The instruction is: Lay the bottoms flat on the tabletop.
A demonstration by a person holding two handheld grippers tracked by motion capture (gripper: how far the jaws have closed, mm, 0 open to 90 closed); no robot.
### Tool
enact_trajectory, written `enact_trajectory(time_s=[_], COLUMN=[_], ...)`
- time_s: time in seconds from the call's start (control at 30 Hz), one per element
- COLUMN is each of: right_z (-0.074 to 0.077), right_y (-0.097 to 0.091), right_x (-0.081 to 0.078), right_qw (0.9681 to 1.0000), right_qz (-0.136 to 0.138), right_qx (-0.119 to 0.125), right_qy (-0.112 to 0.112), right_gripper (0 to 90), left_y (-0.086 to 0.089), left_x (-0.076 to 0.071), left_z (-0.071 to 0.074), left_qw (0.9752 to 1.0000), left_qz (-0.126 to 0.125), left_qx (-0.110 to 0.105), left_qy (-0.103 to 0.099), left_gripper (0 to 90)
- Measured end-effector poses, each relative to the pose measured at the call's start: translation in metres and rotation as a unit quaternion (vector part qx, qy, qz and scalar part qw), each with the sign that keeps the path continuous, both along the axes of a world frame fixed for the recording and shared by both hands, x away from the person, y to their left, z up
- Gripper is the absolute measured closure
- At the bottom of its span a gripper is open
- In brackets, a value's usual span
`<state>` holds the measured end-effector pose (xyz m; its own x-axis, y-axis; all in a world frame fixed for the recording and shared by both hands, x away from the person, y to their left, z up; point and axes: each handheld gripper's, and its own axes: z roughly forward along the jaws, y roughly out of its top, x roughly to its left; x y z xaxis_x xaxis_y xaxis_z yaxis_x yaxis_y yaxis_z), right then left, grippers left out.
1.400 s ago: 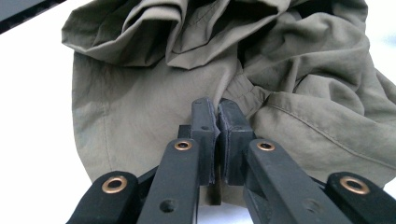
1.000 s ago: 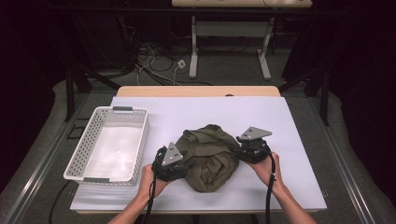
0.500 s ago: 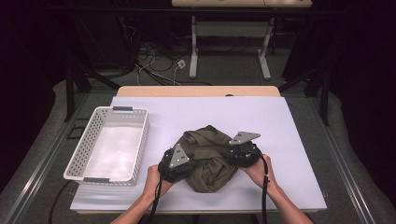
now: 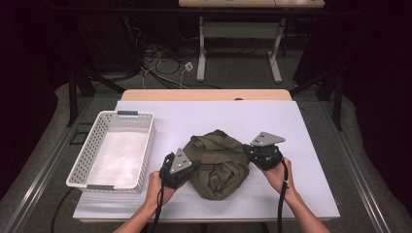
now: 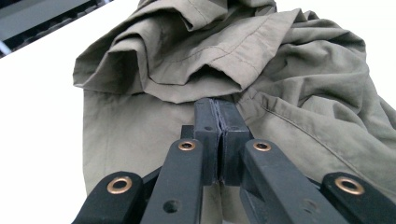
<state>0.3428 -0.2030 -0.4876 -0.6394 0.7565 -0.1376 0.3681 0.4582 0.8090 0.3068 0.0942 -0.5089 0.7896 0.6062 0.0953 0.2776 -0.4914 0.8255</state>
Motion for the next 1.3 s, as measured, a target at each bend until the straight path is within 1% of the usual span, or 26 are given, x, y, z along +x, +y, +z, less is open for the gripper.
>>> enact_trajectory(time_s=[0.07,0.1,0.13,0.17,0.23,0.27,0.3,0.33,0.4,0.47,0.53,0.57,0.63,0.7,0.73,0.8,0.87,0.93,1.0,1.03,1.1,1.17,1.2,1.23,1.27,1.3], right_z=[-0.004,-0.005,-0.008,-0.01,-0.015,-0.017,-0.019,-0.02,-0.021,-0.023,-0.025,-0.026,-0.027,-0.029,-0.029,-0.03,-0.031,-0.028,-0.025,-0.023,-0.017,-0.013,-0.011,-0.011,-0.011,-0.011], right_y=[0.001,0.003,0.005,0.007,0.013,0.015,0.016,0.016,0.014,0.013,0.013,0.014,0.015,0.017,0.018,0.021,0.024,0.026,0.025,0.023,0.019,0.014,0.011,0.009,0.008,0.007], right_x=[0.002,0.003,0.004,0.005,0.006,0.006,0.007,0.007,0.009,0.011,0.012,0.012,0.012,0.011,0.011,0.01,0.008,0.007,0.006,0.005,0.004,0.004,0.004,0.005,0.005,0.005], right_qw=[0.9998,0.9993,0.999,0.9984,0.9976,0.997,0.9971,0.9971,0.9964,0.9957,0.995,0.9951,0.9949,0.995,0.9957,0.9962,0.9973,0.9982,0.999,0.9994,0.9999,0.9999,0.9999,0.9999,0.9998,0.9997], right_qz=[0.011,0.018,0.021,0.027,0.033,0.035,0.035,0.034,0.033,0.034,0.036,0.034,0.036,0.039,0.041,0.042,0.037,0.034,0.027,0.02,0.01,-0.005,-0.011,-0.013,-0.017,-0.019], right_qx=[0.006,0.004,0.007,0.001,-0.002,-0.005,-0.005,-0.003,0.006,0.02,0.026,0.03,0.029,0.027,0.019,0.01,0.003,-0.008,-0.012,-0.012,-0.007,-0.006,-0.001,0.0,-0.004,-0.004], right_qy=[0.018,0.032,0.038,0.05,0.061,0.068,0.067,0.069,0.078,0.084,0.089,0.088,0.089,0.088,0.081,0.076,0.063,0.048,0.032,0.025,0.008,-0.008,-0.011,-0.007,-0.009,-0.012], right_gripper=[71.9,64.4,54.4,47.2,43.0,42.4,42.4,42.3,41.6,41.2,43.1,44.6,49.4,60.0,66.5,78.3,87.6,90.0,90.0,90.0,90.0,90.0,90.0,90.0,90.0,90.0], left_y=[0.001,0.001,0.0,0.0,-0.002,-0.002,-0.003,-0.003,-0.005,-0.006,-0.009,-0.011,-0.016,-0.02,-0.022,-0.023,-0.022,-0.021,-0.019,-0.017,-0.013,-0.009,-0.007,-0.006,-0.006,-0.006], left_x=[0.0,0.0,0.001,0.002,0.004,0.004,0.004,0.004,0.003,0.002,0.0,0.0,0.0,0.001,0.002,0.003,0.002,0.002,0.004,0.005,0.007,0.009,0.011,0.013,0.014,0.016], left_z=[0.0,-0.002,-0.004,-0.006,-0.009,-0.009,-0.008,-0.007,-0.004,0.001,0.005,0.006,0.001,-0.007,-0.01,-0.013,-0.012,-0.012,-0.012,-0.011,-0.01,-0.009,-0.009,-0.011,-0.013,-0.015], left_qw=[0.9999,0.9997,0.9994,0.999,0.9989,0.9989,0.999,0.999,0.9994,0.9997,1.0,1.0,0.9997,0.9992,0.9989,0.9987,0.9987,0.9986,0.9987,0.9987,0.9987,0.9989,0.9987,0.9986,0.9984,0.998], left_qz=[0.002,0.0,0.0,-0.001,-0.004,-0.005,-0.006,-0.007,0.001,0.005,0.002,-0.003,-0.01,-0.013,-0.012,-0.009,-0.006,-0.004,0.0,0.004,0.012,0.024,0.027,0.031,0.03,0.026], left_qx=[0.007,0.012,0.018,0.025,0.025,0.026,0.028,0.027,0.022,0.011,0.004,0.006,0.016,0.031,0.036,0.043,0.042,0.044,0.043,0.043,0.041,0.033,0.029,0.027,0.024,0.028], left_qy=[0.011,0.023,0.029,0.037,0.039,0.04,0.034,0.036,0.028,0.019,0.008,0.006,0.017,0.022,0.027,0.027,0.03,0.029,0.029,0.025,0.027,0.026,0.031,0.035,0.042,0.05], left_gripper=[88.7,88.6,88.5,88.3,86.8,84.7,80.6,75.3,57.0,44.0,38.2,36.2,35.4,37.1,38.6,40.7,41.6,42.9,45.1,45.6,45.9,46.1,46.4,46.8,47.5,47.9])
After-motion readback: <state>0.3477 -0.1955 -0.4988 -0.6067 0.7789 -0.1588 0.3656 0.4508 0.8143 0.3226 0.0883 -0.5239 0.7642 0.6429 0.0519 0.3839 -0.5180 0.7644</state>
